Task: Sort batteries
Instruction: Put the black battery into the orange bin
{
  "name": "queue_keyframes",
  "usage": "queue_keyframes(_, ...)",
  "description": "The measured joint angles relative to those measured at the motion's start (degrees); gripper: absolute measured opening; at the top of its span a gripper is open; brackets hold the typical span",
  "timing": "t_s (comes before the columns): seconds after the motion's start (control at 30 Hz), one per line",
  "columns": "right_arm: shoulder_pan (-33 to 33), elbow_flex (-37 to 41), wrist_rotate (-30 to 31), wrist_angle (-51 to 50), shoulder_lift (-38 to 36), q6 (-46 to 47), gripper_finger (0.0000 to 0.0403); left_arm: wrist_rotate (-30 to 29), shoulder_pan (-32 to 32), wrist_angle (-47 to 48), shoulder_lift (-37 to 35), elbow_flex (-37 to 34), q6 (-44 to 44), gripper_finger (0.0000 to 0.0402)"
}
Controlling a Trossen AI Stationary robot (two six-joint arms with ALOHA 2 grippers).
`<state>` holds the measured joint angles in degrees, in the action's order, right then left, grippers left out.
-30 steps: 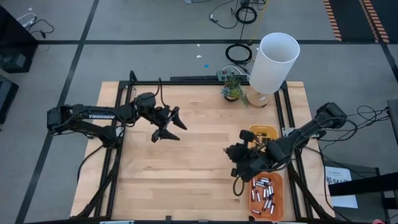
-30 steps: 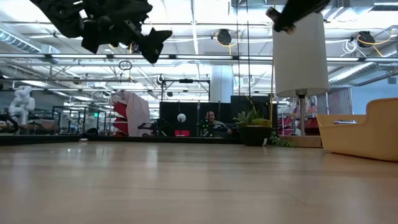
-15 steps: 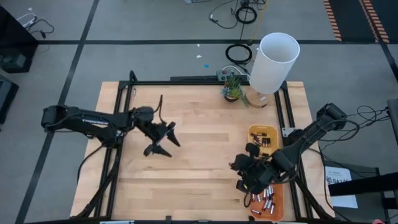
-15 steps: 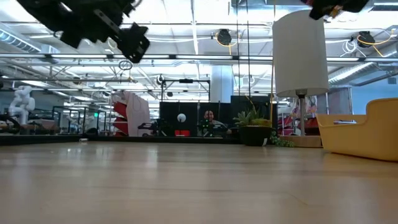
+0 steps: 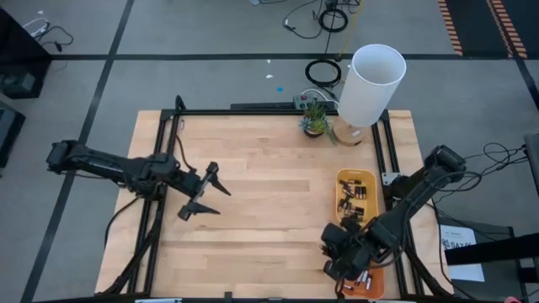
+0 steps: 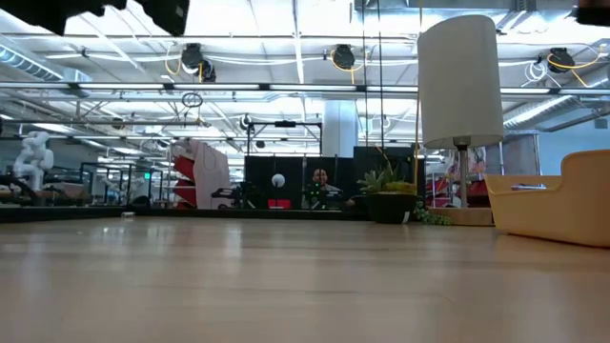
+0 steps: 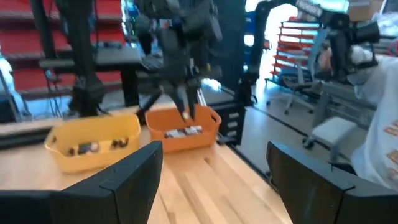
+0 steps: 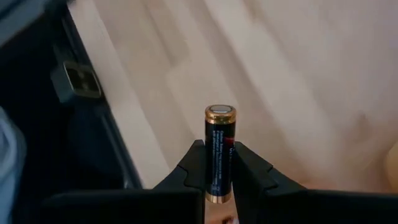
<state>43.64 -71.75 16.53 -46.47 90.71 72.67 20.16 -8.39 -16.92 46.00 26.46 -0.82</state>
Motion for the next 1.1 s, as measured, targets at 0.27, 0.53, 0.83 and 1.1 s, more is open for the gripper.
queue_keyframes(0.27, 0.0, 0.0, -11.3, -0.5, 3.0, 3.8, 0.0028, -2.3, -2.2, 0.1, -1.8, 0.0, 0.5, 0.0295)
queue_keyframes(0.53, 3.1, 0.0, -22.2, -13.1, 3.1, 11.9, 0.0028, -11.4, -6.5, 2.2, -2.6, 0.0, 2.0, 0.0295)
queue_keyframes(0.83, 3.8, 0.0, -24.0, -18.5, 3.3, 12.9, 0.0107, -35.1, -10.5, 17.2, -11.4, 0.0, 7.2, 0.0295)
queue_keyframes(1.1, -0.2, 0.0, -34.8, -24.1, 2.9, 7.2, 0.0232, -38.8, -12.8, 18.3, -16.9, 0.0, 2.6, 0.0295)
